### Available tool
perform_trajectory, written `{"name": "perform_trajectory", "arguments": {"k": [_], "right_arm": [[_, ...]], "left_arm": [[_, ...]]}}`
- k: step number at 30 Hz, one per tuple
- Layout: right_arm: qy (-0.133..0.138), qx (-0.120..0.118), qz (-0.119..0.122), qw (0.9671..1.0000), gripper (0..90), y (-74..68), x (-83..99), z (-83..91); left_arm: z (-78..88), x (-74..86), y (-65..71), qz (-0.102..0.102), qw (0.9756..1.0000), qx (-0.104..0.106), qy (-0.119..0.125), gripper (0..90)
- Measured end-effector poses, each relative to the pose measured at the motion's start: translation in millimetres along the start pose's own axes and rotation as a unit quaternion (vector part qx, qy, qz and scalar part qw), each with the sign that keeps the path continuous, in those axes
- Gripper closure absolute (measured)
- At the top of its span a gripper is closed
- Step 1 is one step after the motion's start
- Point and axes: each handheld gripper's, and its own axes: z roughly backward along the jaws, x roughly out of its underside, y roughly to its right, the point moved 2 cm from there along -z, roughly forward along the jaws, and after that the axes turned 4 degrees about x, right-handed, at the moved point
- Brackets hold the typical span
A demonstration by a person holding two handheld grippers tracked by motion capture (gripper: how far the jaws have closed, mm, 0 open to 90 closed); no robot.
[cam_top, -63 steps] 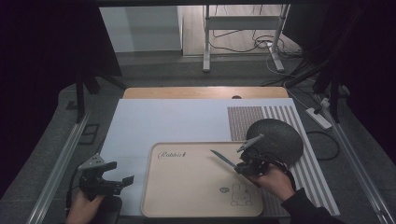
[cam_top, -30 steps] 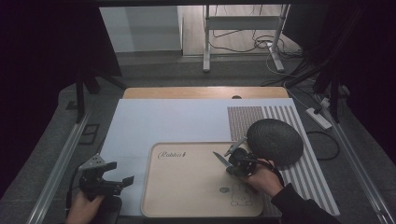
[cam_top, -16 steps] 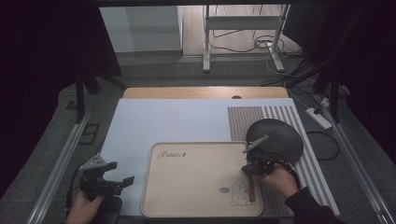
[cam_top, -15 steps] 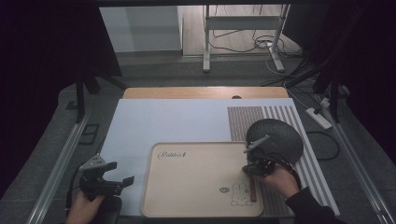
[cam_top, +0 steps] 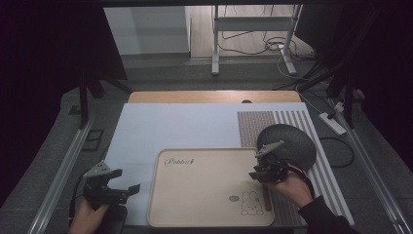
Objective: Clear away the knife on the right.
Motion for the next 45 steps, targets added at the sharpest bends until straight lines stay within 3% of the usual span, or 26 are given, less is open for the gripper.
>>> {"name": "perform_trajectory", "arguments": {"k": [2,3,4,7,10,15,32,45], "right_arm": [[0.009,0.004,-0.001,1.0,47.7,-0.1,-1.2,1.8],[0.009,0.004,-0.001,1.0,47.7,-0.1,-1.2,1.8],[0.01,0.005,-0.002,0.9999,32.4,-0.4,-1.2,1.8],[0.011,0.029,0.0,0.9995,15.4,-1.0,-0.7,0.2],[0.015,0.04,0.003,0.9991,12.9,-1.4,-0.3,0.7],[0.025,0.033,0.005,0.9991,3.1,-2.0,3.5,5.6],[0.066,0.034,-0.021,0.997,0.0,3.5,14.1,22.1],[0.072,0.039,-0.032,0.9961,0.0,7.0,23.5,28.6]], "left_arm": [[-0.2,-0.1,0.0,0.001,1.0,0.0,0.0,3.1],[-0.2,-0.1,0.0,0.001,1.0,0.0,0.0,3.1],[-0.2,-0.1,-0.2,0.002,1.0,0.0,0.0,3.1],[-0.2,-0.1,-0.3,0.002,1.0,0.0,0.0,3.1],[-0.2,-0.1,-0.4,0.002,1.0,0.0,0.0,3.1],[0.0,0.1,-0.6,0.004,1.0,0.001,0.001,3.1],[0.1,0.0,-0.9,0.005,1.0,0.001,0.002,3.1],[0.2,0.0,-0.9,0.005,1.0,0.002,0.002,3.1]]}}
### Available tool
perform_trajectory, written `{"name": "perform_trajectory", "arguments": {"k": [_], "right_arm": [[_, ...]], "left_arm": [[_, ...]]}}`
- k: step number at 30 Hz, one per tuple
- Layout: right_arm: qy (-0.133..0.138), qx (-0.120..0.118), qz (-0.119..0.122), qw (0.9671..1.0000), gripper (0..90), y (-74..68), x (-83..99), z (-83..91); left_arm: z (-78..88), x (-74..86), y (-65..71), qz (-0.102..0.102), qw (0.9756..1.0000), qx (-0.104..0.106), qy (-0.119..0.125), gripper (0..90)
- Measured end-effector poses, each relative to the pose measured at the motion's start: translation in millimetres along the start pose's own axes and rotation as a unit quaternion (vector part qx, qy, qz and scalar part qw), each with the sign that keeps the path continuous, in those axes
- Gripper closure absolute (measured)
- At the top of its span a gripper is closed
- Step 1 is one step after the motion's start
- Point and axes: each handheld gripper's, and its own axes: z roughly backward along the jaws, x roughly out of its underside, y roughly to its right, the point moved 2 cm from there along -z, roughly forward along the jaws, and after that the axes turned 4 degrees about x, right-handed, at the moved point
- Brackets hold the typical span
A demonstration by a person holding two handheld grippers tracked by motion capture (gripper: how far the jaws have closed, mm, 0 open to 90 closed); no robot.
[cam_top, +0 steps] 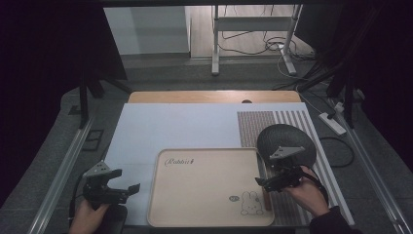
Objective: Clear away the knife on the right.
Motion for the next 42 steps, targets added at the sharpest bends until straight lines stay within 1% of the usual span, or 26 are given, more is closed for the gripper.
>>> {"name": "perform_trajectory", "arguments": {"k": [6,8,12,18,25,30,36,37,42], "right_arm": [[0.0,0.001,-0.008,1.0,0.0,2.4,5.2,4.4],[0.003,0.002,-0.014,0.9999,0.0,4.1,7.8,7.1],[0.007,0.003,-0.018,0.9998,0.0,5.6,10.6,10.3],[0.015,0.01,-0.026,0.9995,0.0,8.6,17.5,18.6],[0.017,0.014,-0.037,0.9991,0.0,11.7,24.2,24.9],[0.016,0.02,-0.049,0.9985,0.0,13.8,31.7,30.9],[0.022,0.023,-0.061,0.9976,0.0,15.5,37.9,36.2],[0.024,0.026,-0.069,0.997,0.0,15.5,40.4,38.7],[0.027,0.031,-0.077,0.9962,0.0,16.4,46.0,43.5]], "left_arm": [[0.1,0.1,-0.2,0.001,1.0,0.001,0.0,3.1],[0.1,0.1,-0.2,0.001,1.0,0.001,0.0,3.1],[0.2,0.2,-0.2,0.001,1.0,0.001,0.0,3.1],[0.3,0.3,-0.3,0.002,1.0,0.001,0.001,3.1],[0.2,0.2,-0.4,0.002,1.0,0.001,0.0,3.1],[0.2,0.2,-0.6,0.003,1.0,0.001,0.0,3.1],[0.3,0.2,-0.7,0.004,1.0,0.002,0.0,3.0],[0.3,0.1,-0.7,0.004,1.0,0.002,0.0,3.0],[0.2,0.1,-0.8,0.005,1.0,0.002,0.0,3.0]]}}
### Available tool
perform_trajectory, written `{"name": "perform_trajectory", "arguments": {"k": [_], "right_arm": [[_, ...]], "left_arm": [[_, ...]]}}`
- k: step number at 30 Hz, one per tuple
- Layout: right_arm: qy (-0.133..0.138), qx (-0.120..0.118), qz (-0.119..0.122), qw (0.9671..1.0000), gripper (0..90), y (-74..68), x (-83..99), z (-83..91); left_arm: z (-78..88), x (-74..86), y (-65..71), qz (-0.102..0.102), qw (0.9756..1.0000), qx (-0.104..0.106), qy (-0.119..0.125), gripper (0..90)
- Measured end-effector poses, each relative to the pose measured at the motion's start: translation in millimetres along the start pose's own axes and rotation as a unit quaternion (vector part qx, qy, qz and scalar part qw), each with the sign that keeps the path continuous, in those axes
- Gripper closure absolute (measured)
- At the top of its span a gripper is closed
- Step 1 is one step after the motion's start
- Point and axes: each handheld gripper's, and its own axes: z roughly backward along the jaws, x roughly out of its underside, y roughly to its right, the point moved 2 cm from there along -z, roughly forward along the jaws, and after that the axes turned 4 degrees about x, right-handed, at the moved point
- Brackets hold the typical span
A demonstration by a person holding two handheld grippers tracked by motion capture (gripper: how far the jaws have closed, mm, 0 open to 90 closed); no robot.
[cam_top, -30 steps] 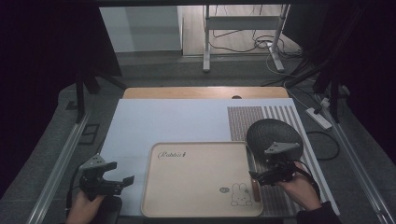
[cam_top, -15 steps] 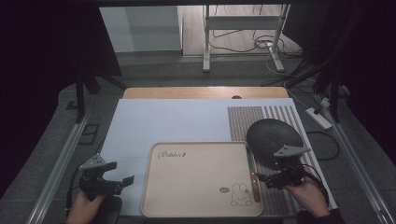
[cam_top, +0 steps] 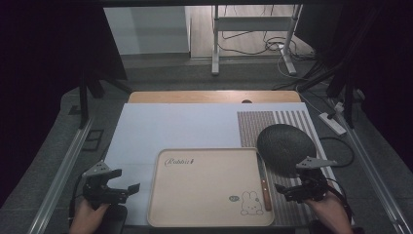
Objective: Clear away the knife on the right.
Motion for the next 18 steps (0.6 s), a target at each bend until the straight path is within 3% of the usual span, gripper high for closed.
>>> {"name": "perform_trajectory", "arguments": {"k": [18], "right_arm": [[0.016,0.025,-0.028,0.9992,0.0,7.0,20.1,22.4]], "left_arm": [[0.0,0.0,0.0,0.0,1.0,0.0,0.001,3.0]]}}
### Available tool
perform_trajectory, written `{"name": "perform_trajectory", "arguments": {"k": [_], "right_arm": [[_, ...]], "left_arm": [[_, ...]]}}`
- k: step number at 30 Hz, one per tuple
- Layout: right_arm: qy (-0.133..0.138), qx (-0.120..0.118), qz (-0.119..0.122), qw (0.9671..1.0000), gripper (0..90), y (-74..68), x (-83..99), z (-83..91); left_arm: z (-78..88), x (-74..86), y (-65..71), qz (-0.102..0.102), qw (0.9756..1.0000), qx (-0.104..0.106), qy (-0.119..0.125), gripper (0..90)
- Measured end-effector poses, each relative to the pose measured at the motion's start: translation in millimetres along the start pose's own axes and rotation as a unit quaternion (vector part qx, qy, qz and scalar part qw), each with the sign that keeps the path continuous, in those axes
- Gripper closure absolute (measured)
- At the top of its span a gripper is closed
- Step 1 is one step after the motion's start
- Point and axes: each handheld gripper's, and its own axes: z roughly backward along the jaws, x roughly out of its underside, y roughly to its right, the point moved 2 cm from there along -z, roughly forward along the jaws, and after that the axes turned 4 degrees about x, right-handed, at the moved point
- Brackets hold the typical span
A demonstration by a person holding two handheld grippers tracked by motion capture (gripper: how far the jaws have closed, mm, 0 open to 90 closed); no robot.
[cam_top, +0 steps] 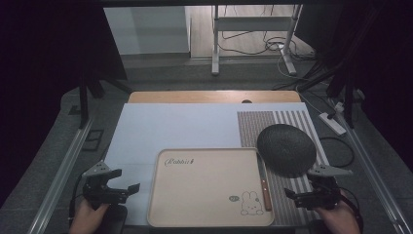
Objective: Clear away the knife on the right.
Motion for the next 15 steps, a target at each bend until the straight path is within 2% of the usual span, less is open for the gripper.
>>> {"name": "perform_trajectory", "arguments": {"k": [15], "right_arm": [[-0.001,0.015,-0.001,0.9999,0.0,1.6,8.9,13.5]], "left_arm": [[0.3,0.5,-0.1,0.001,1.0,-0.001,0.001,3.0]]}}
